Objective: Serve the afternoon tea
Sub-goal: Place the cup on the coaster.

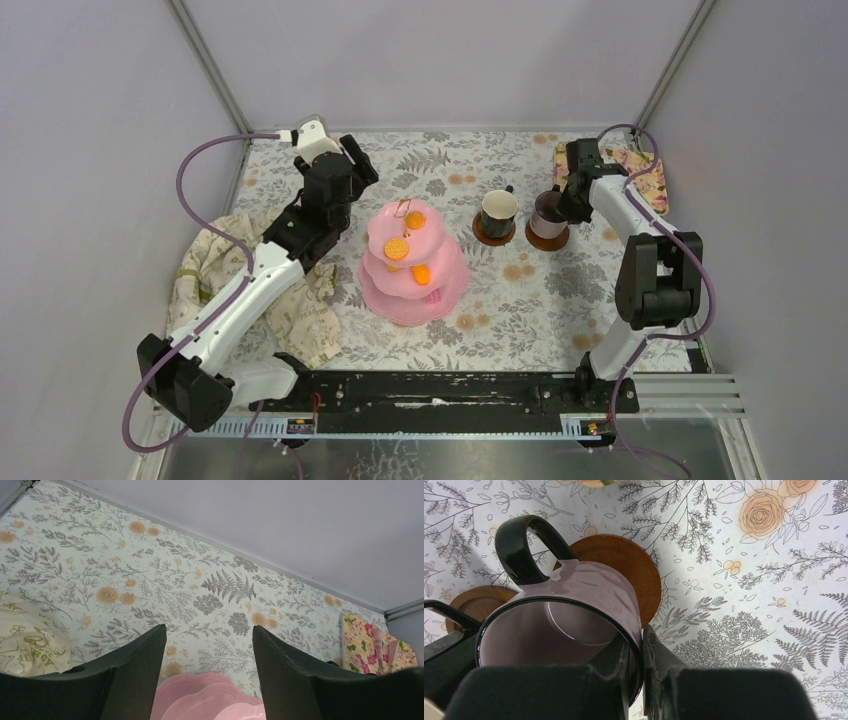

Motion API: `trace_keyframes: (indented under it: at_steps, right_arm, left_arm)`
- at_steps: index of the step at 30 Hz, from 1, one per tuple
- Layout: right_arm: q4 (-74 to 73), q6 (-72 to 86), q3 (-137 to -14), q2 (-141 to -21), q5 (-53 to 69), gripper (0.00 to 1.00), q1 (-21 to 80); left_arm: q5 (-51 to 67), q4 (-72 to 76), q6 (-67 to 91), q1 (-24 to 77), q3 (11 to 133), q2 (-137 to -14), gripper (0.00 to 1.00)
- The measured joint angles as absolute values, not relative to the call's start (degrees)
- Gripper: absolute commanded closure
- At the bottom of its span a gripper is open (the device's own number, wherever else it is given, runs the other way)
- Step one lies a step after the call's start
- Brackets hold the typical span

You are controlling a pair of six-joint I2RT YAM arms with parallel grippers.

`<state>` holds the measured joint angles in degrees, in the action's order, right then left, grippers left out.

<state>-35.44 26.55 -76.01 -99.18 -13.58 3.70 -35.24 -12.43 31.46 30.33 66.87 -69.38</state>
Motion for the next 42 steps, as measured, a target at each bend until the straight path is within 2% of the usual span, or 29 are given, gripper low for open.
trace_keyframes:
  at_steps: [42]
  right_arm:
    - [-33.95, 26.87, -76.03, -102.52, -12.8, 1.0, 2.22]
  left_arm:
    - [-32.75, -12.05, 31.62, 28.64, 65.58, -69.14, 0.3]
